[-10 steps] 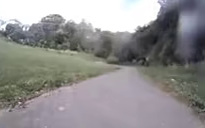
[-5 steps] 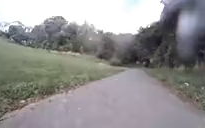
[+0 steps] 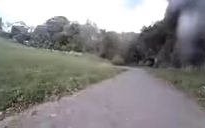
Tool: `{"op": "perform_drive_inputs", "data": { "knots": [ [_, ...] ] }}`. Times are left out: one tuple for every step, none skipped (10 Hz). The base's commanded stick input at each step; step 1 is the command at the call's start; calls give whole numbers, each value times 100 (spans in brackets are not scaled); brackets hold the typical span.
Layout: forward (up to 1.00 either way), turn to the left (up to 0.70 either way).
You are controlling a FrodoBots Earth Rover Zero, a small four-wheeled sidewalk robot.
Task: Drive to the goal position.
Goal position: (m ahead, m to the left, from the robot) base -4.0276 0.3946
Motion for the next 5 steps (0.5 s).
{"op": "perform_drive_inputs", "data": {
  "knots": [
    [100,0],
    [100,0],
    [100,0],
    [100,0],
    [100,0]
  ]
}}
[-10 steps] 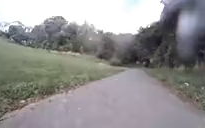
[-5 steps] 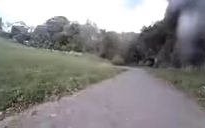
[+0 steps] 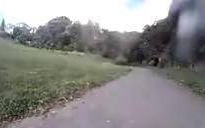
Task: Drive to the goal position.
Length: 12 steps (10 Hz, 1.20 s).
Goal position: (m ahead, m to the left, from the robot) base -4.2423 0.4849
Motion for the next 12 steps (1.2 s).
{"op": "perform_drive_inputs", "data": {
  "knots": [
    [100,0],
    [100,0],
    [100,0],
    [100,0],
    [0,0],
    [0,0],
    [0,0],
    [0,0],
    [0,0],
    [0,0],
    [0,0],
    [0,0]
  ]
}}
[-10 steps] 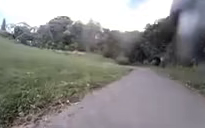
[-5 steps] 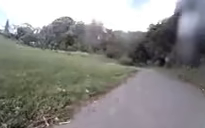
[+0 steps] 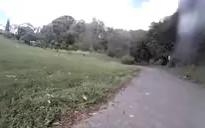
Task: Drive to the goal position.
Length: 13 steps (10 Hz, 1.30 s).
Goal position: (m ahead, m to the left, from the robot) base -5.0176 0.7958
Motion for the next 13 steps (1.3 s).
{"op": "perform_drive_inputs", "data": {
  "knots": [
    [1,0],
    [59,-15],
    [100,-40],
    [100,-40],
    [100,-40],
    [100,-40],
    [99,-40],
    [99,-40],
    [99,-40],
    [99,-40],
    [100,-40],
    [100,-40],
    [100,-39]
  ]
}}
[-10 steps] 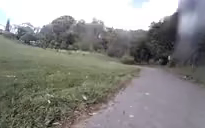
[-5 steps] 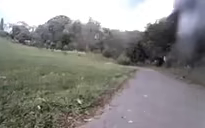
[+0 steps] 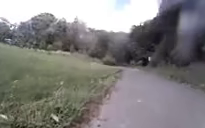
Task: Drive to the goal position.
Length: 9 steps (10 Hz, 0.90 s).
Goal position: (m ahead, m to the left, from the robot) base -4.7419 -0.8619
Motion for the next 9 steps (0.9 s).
{"op": "perform_drive_inputs", "data": {
  "knots": [
    [100,-37],
    [100,-39],
    [100,-40],
    [100,-40],
    [100,-40],
    [100,-40],
    [100,-40],
    [100,-39],
    [100,-27]
  ]
}}
